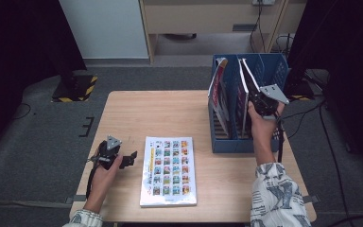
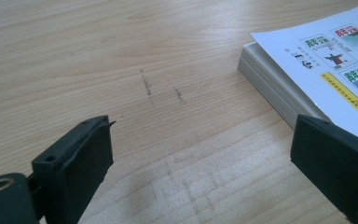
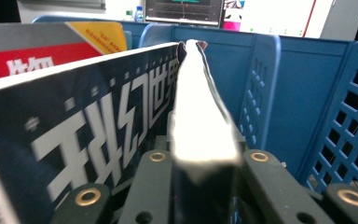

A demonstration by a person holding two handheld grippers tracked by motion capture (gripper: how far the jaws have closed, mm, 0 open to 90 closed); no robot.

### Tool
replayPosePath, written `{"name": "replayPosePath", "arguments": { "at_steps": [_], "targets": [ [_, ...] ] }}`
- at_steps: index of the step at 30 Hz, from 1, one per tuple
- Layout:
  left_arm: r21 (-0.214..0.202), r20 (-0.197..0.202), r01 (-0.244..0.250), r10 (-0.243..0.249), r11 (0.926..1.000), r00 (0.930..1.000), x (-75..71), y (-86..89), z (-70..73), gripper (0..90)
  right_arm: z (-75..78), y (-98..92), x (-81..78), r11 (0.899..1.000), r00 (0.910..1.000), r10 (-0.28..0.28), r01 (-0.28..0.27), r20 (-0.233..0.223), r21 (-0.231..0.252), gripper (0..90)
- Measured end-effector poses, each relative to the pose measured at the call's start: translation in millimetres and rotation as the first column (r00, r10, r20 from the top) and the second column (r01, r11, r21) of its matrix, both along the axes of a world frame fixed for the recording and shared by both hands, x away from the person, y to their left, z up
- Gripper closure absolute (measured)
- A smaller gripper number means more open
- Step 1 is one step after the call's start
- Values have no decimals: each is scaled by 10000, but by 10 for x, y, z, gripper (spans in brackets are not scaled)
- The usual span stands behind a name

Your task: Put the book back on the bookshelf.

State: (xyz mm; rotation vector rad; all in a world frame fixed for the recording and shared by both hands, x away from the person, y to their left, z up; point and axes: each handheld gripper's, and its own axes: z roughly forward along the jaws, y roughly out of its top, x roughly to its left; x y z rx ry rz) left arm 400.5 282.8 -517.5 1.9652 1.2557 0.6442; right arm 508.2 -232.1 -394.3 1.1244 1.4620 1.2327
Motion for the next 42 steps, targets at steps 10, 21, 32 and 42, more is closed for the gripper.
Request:
{"name": "replayPosePath", "arguments": {
  "at_steps": [10, 21, 32, 42],
  "targets": [
    [4, 17, -1, 1, 10000, 10000, 1, 0, 2, 51, -37, -16, -84, 9997, 9999, 100, -99, -60, 221, 659],
    [34, 27, 25, -25, 10000, 10000, 0, -8, 7, 51, -58, -3, -228, 9997, 9996, 234, -234, -136, 0, 609],
    [32, 35, 24, -24, 10000, 10000, -2, -6, 10, 51, -76, -21, -294, 9997, 9995, 259, -260, -179, -1, 555],
    [74, -21, 34, -34, 10000, 10000, 2, -16, 0, 51, -86, -54, -381, 9995, 9991, 302, -304, -287, -64, 488]
  ]
}}
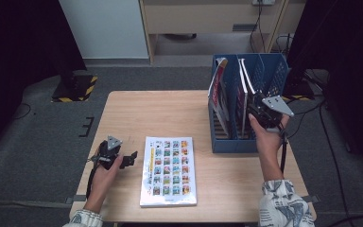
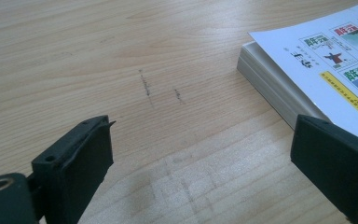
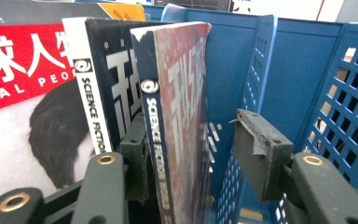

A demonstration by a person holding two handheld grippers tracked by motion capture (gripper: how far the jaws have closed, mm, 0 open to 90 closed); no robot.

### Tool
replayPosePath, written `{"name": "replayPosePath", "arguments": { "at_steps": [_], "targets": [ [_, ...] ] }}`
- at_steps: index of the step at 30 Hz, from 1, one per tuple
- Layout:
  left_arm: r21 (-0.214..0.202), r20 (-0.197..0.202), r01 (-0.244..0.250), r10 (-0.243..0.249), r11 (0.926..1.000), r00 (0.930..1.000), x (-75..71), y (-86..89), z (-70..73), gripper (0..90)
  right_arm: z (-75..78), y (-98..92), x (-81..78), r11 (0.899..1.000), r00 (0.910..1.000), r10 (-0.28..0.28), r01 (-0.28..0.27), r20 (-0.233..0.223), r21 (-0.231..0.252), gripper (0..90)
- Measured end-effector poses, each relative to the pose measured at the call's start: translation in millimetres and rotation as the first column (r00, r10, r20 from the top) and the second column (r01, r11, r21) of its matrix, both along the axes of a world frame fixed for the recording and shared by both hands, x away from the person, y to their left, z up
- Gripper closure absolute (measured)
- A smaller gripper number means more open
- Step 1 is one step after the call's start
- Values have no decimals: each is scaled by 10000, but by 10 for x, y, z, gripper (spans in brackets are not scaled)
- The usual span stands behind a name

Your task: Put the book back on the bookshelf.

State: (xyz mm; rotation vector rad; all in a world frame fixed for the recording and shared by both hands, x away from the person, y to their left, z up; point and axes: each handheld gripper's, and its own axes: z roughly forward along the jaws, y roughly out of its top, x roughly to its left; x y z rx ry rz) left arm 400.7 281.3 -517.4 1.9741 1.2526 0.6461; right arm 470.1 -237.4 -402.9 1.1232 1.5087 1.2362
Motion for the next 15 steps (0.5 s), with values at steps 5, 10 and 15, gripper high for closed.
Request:
{"name": "replayPosePath", "arguments": {
  "at_steps": [5, 10, 15],
  "targets": [
    [84, -24, 66, -66, 9999, 10000, 6, -19, -8, 51, -6, -43, -47, 9998, 9998, 51, -48, -170, 198, 457],
    [46, -16, 37, -37, 10000, 10000, 2, -14, -1, 50, -19, -64, -108, 9995, 9989, 229, -219, -402, 248, 423],
    [5, 28, 16, -16, 10000, 10000, 0, -6, 7, 50, -26, -72, -163, 9993, 9986, 282, -272, -450, 240, 407]
  ]
}}
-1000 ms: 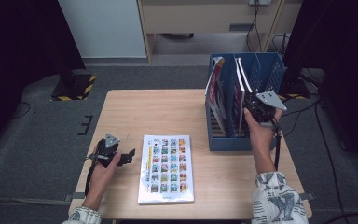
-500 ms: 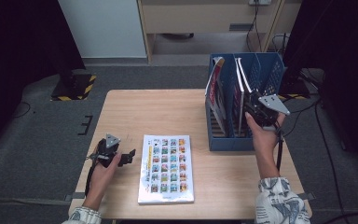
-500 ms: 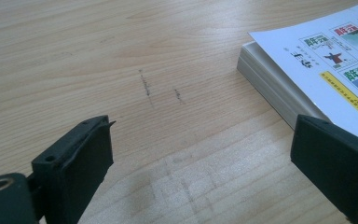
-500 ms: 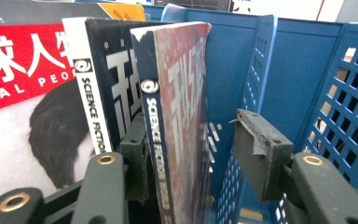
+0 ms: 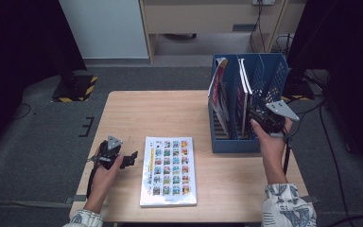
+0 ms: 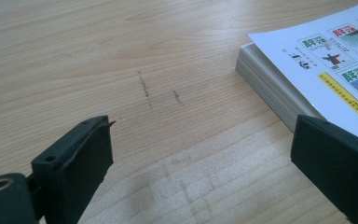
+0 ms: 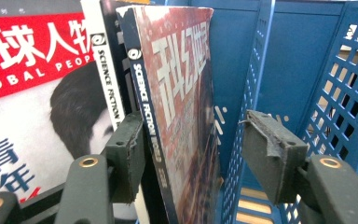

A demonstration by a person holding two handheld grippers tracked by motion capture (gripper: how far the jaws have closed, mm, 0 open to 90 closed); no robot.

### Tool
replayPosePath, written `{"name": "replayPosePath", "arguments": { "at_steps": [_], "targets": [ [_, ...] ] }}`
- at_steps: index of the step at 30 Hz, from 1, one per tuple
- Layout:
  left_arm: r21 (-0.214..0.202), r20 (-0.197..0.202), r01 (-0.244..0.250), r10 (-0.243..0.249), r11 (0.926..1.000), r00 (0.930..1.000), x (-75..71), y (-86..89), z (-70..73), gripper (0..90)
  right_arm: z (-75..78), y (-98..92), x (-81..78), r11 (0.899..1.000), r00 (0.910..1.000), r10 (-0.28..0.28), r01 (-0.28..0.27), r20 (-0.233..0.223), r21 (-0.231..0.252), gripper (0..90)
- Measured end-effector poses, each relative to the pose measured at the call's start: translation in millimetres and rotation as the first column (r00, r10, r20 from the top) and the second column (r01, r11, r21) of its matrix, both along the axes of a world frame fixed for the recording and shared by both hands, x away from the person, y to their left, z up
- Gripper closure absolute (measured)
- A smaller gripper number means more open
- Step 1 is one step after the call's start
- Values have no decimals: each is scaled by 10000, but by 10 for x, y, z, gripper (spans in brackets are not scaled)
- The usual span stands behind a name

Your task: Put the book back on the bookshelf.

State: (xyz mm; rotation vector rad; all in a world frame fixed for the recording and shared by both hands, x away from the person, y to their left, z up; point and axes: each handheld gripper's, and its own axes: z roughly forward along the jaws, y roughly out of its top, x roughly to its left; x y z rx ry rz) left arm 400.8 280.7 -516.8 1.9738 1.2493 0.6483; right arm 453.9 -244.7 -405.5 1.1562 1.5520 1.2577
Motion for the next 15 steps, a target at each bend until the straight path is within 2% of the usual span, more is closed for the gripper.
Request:
{"name": "replayPosePath", "arguments": {
  "at_steps": [9, 15],
  "targets": [
    [-59, 56, -50, 51, 10000, 10000, -5, 27, 16, 50, -6, -3, -95, 9998, 9997, 169, -167, -156, 140, 374],
    [-65, 65, -20, 20, 10000, 10000, -11, 27, 23, 50, 3, 24, -173, 9993, 9990, 372, -371, -232, 71, 340]
  ]
}}
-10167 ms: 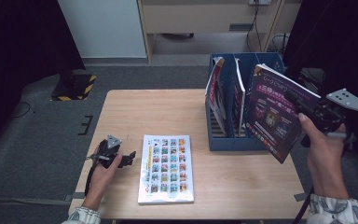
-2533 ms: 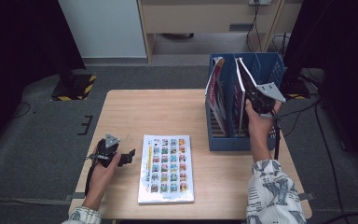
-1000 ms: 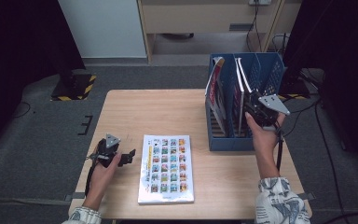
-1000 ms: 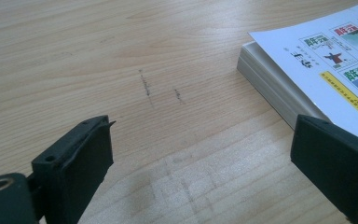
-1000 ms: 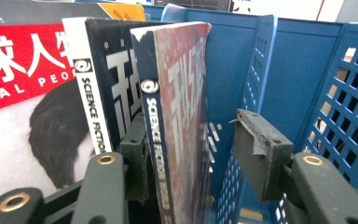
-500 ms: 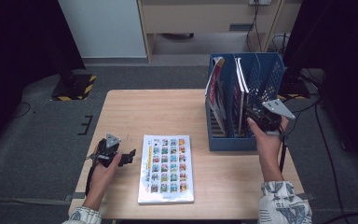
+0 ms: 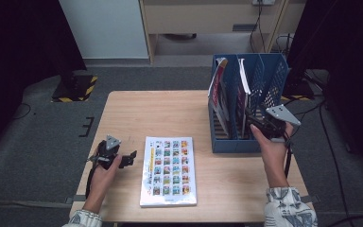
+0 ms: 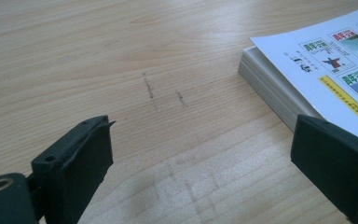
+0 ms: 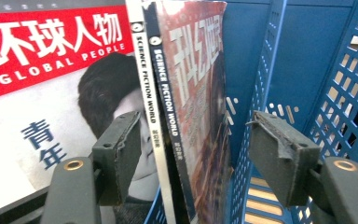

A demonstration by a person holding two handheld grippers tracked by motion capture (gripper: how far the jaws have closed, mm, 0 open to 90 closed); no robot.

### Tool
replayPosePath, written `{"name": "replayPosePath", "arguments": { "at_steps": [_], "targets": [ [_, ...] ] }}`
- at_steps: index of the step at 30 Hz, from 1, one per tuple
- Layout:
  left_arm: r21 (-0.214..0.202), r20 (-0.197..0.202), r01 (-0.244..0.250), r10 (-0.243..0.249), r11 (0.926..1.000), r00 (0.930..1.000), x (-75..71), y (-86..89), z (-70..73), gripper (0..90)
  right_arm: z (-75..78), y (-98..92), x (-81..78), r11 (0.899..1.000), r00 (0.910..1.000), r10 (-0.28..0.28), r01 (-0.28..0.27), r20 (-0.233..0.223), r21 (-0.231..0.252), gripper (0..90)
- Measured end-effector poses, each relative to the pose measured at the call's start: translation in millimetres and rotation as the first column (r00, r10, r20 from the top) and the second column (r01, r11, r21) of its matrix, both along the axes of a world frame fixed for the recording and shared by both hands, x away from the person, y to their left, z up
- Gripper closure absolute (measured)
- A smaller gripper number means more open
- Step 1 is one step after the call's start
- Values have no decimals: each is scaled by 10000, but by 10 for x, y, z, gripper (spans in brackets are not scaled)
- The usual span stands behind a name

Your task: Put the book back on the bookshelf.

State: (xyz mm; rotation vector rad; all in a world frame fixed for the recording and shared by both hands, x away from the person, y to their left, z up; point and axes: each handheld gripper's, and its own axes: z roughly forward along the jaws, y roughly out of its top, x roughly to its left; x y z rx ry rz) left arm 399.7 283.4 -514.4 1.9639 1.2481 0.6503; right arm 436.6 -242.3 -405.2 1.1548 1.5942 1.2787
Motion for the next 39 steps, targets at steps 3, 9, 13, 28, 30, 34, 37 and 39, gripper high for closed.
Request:
{"name": "replayPosePath", "arguments": {
  "at_steps": [3, 9, 13, 28, 30, 34, 37, 39],
  "targets": [
    [5, -10, 35, -35, 10000, 10000, 5, -11, -3, 48, 7, 6, -30, 9999, 10000, 88, -88, 1, 78, 325],
    [-7, -44, 52, -52, 10000, 10000, -4, 8, 17, 45, -1, 48, -111, 9992, 9991, 398, -397, -114, 66, 290],
    [-88, -36, 66, -66, 9999, 10000, -13, 9, 26, 44, 1, 75, -174, 9978, 9976, 658, -658, -203, 15, 269],
    [-169, -97, 302, -303, 9994, 9995, -31, -29, 47, 44, 1, 228, -418, 9863, 9864, 1645, -1644, 20, -105, 264],
    [-198, -149, 346, -349, 9992, 9993, -28, -44, 42, 44, 4, 279, -443, 9826, 9827, 1854, -1854, 17, -99, 265],
    [-189, -149, 508, -511, 9985, 9986, -27, -93, 48, 44, 20, 392, -475, 9760, 9761, 2175, -2174, 35, -152, 260],
    [-267, -152, 607, -611, 9978, 9980, -30, -109, 55, 44, 21, 497, -493, 9685, 9687, 2482, -2482, -47, -198, 249],
    [-260, -163, 663, -668, 9975, 9976, -34, -122, 60, 44, 14, 574, -502, 9641, 9644, 2643, -2645, -129, -229, 234]
  ]
}}
